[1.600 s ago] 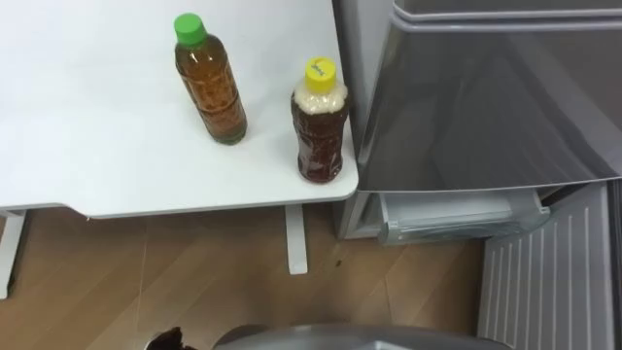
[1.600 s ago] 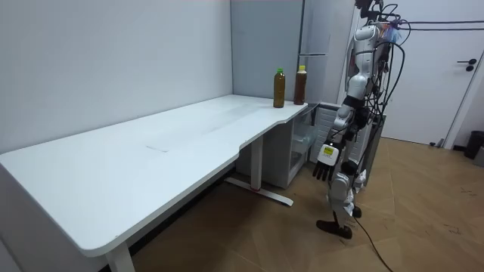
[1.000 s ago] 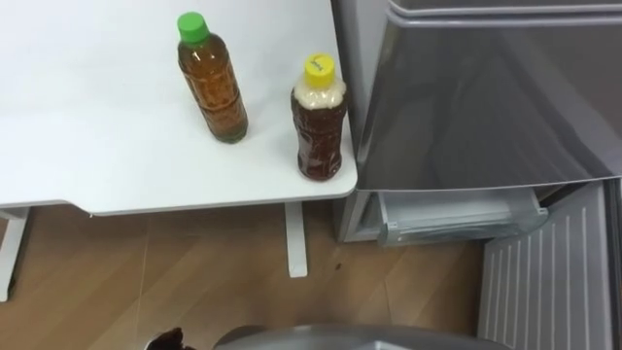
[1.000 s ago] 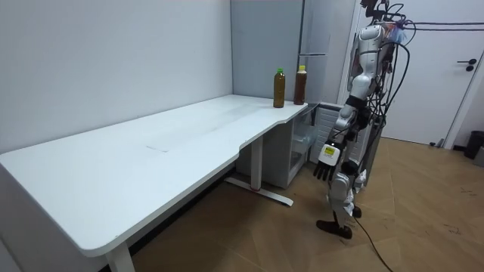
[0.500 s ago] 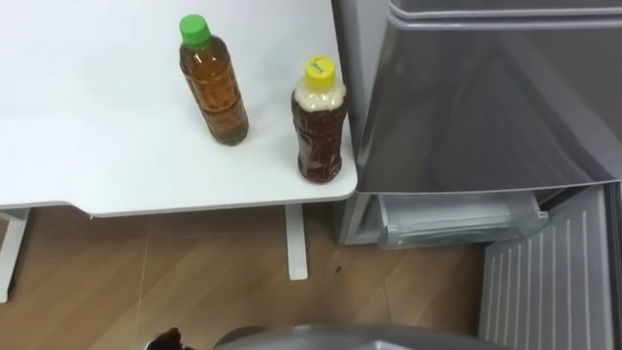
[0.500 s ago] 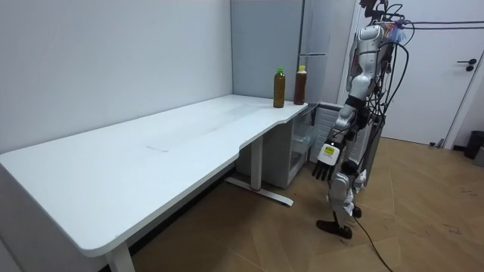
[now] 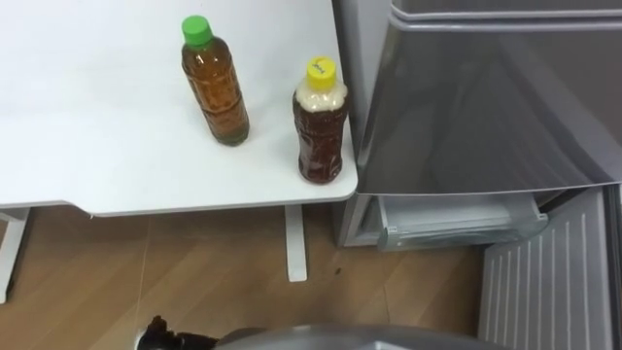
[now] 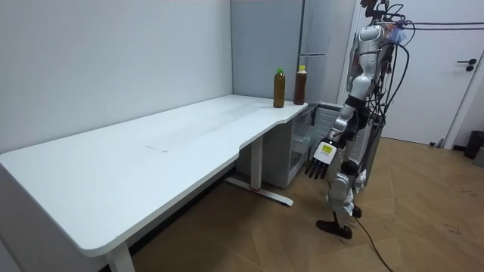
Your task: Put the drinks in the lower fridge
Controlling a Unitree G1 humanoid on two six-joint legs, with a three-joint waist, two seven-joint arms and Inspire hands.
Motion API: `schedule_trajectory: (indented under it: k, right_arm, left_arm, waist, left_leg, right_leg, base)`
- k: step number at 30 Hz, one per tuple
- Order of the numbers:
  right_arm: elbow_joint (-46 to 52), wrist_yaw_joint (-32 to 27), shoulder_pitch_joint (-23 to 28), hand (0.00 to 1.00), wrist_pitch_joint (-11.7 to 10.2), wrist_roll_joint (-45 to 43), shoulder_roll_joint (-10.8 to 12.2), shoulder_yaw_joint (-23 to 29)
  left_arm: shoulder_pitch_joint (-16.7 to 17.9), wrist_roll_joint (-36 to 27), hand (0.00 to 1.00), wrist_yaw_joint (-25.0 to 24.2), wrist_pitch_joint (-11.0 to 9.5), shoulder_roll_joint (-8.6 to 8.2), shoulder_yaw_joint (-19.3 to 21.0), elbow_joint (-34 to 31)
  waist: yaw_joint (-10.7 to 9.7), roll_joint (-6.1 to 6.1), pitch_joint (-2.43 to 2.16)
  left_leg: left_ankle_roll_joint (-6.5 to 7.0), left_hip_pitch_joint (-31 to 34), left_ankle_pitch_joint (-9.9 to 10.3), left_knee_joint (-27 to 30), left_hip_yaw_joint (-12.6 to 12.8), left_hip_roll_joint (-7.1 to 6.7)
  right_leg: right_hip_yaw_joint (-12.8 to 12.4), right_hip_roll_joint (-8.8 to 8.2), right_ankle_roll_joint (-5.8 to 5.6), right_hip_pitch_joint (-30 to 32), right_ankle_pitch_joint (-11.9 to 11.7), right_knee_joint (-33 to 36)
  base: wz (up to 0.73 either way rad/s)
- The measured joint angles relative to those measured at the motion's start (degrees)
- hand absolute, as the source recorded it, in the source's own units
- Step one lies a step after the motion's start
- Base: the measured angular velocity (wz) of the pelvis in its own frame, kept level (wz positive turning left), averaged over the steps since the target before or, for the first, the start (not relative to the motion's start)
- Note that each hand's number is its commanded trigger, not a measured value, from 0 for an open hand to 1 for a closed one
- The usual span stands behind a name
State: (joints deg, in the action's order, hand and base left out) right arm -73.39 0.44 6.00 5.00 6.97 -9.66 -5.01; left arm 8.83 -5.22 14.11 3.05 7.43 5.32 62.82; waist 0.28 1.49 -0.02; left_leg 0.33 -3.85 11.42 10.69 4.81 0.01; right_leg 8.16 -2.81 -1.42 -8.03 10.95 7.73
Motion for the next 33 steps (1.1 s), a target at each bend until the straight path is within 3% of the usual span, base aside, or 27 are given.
schedule_trajectory:
  k: [4, 9, 15, 17, 19, 26, 29, 33]
  right_arm:
    - [0.0, 0.0, 0.5, 0.0, -0.1, 0.7, 0.0, 0.1]
    - [0.4, 0.3, 1.3, 0.0, -0.5, 0.7, -0.2, 0.7]
    - [0.4, 0.1, 2.3, 0.0, -1.7, 1.6, -0.3, 0.8]
    - [0.4, -0.3, 2.3, 0.0, -1.9, 1.6, -0.3, 0.8]
    - [0.4, -0.3, 2.3, 0.0, -2.0, 1.6, -0.3, 0.8]
    - [0.7, -0.3, 2.3, 0.0, -2.4, 1.5, -0.3, 0.7]
    - [1.5, -0.4, 2.2, 0.0, -3.2, 1.6, -0.3, 0.7]
    - [2.4, -0.4, 2.4, 0.0, -4.4, 1.7, -0.2, 0.7]
  left_arm:
    - [-0.5, -0.9, 0.0, 3.5, -1.3, 0.0, 1.5, 0.0]
    - [-0.5, -2.4, 0.0, 8.8, -2.3, 0.01, 4.8, -1.2]
    - [0.0, -7.4, 0.0, 16.6, -4.5, -0.27, 8.1, -7.8]
    - [0.4, -8.8, 0.0, 20.2, -7.2, -0.24, 8.1, -11.6]
    - [0.6, -10.3, 0.0, 22.6, -8.6, -0.18, 8.2, -13.7]
    - [0.8, -13.3, 0.0, 29.1, -11.1, -0.19, 7.9, -21.5]
    - [0.6, -13.3, 0.0, 30.9, -14.5, -0.12, 7.8, -25.1]
    - [0.2, -13.2, 0.0, 33.7, -16.0, -0.1, 7.7, -30.4]
  waist:
    - [0.1, -0.31, 0.24]
    - [0.4, -0.57, 0.21]
    - [1.4, -0.89, 0.04]
    - [1.7, -1.0, -0.07]
    - [1.7, -1.08, -0.14]
    - [1.6, -1.05, -0.14]
    - [1.5, -0.99, -0.16]
    - [1.4, -0.93, -0.18]
  left_leg:
    - [-0.05, -1.0, 0.1, -0.1, -0.1, 0.01]
    - [-0.07, -0.8, 0.5, 1.1, -0.1, 0.09]
    - [-0.05, -0.9, 0.4, 1.2, -0.1, 0.08]
    - [-0.05, -0.9, 0.4, 1.1, -0.3, 0.04]
    - [-0.05, -0.9, 0.4, 1.0, -0.4, 0.02]
    - [-0.06, -0.6, 0.4, 0.7, -0.6, -0.01]
    - [-0.06, -0.5, 0.4, 0.7, -0.7, -0.01]
    - [-0.06, -0.8, 0.4, 0.9, -0.9, -0.04]
  right_leg:
    - [0.0, 0.02, 0.0, -1.0, 0.0, 0.0]
    - [-0.1, 0.1, -0.02, -1.1, 0.1, 0.1]
    - [0.0, 0.08, 0.0, -0.9, 0.1, 0.2]
    - [0.2, 0.07, 0.0, -1.0, 0.1, 0.2]
    - [0.4, 0.04, 0.0, -1.1, 0.1, 0.2]
    - [0.6, 0.05, 0.0, -1.0, 0.1, 0.0]
    - [0.8, 0.05, -0.01, -1.0, 0.1, 0.0]
    - [0.9, 0.04, -0.01, -1.0, 0.1, 0.0]
  base:
    - [0.0]
    - [0.0]
    - [0.01]
    - [0.04]
    - [0.02]
    - [0.01]
    - [0.0]
    - [0.0]
